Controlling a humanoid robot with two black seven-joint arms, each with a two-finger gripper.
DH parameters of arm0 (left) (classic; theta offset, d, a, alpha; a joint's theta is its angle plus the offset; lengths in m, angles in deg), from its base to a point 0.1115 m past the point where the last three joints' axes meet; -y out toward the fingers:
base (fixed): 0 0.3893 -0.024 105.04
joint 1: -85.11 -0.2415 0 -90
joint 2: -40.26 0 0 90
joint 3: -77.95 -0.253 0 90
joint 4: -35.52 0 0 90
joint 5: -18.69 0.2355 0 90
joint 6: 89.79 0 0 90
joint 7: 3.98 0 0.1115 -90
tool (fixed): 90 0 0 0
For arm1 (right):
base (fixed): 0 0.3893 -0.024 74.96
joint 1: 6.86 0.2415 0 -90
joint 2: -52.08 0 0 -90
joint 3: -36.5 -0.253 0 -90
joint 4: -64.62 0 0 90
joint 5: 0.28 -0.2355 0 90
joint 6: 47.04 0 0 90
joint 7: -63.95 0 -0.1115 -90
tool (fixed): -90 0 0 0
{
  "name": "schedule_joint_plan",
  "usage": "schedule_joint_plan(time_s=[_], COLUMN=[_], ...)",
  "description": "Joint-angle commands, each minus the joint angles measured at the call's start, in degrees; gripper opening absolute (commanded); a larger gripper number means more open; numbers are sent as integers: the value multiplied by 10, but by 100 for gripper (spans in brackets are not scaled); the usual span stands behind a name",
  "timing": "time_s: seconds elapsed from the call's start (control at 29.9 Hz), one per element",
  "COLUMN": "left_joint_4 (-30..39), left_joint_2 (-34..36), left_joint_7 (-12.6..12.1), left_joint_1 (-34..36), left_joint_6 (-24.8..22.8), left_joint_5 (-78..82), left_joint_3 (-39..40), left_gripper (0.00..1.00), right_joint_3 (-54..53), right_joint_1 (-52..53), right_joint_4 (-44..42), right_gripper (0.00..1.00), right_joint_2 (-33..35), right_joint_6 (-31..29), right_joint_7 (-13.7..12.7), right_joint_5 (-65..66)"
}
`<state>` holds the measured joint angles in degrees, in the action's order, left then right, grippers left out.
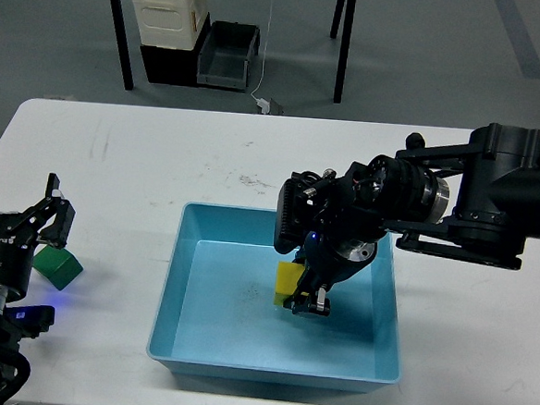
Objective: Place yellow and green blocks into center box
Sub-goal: 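Lower the yellow cube into the box and open the right gripper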
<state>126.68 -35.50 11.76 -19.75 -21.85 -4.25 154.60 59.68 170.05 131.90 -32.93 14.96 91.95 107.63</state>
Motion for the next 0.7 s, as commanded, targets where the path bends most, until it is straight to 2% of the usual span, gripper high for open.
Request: schedule_joint_plan(time_s=[0.0, 0.03, 0.07, 0.33, 0.53, 0.67], left_joint_4=[0, 0, 1, 0, 1, -2], left_joint_2=[0, 0, 1, 23, 103, 155], left_joint_7=[-1, -2, -4, -9, -15, -16], left_joint_1=[0, 0, 1, 7, 23, 46], left_joint_6=[0, 0, -2, 4, -3, 0], left_joint_5=[0, 0, 0, 1, 6, 11], left_joint_3=[3, 3, 3, 20, 14, 13], left_gripper=[100, 100, 100, 100, 100, 100], right_joint_3=[1, 1, 1, -25, -182, -279], right_joint_1=[0, 0, 1, 25, 4, -20], right_joint_4=[-4, -7, -9, -8, -6, -10], right_gripper=[89, 97, 98, 98, 100, 100], right_joint_2=[2, 3, 3, 32, 113, 134], right_joint_6=[0, 0, 0, 7, 24, 51], right_joint_7=[0, 0, 0, 0, 0, 0], right_joint_5=[-3, -3, -7, -30, -123, -139])
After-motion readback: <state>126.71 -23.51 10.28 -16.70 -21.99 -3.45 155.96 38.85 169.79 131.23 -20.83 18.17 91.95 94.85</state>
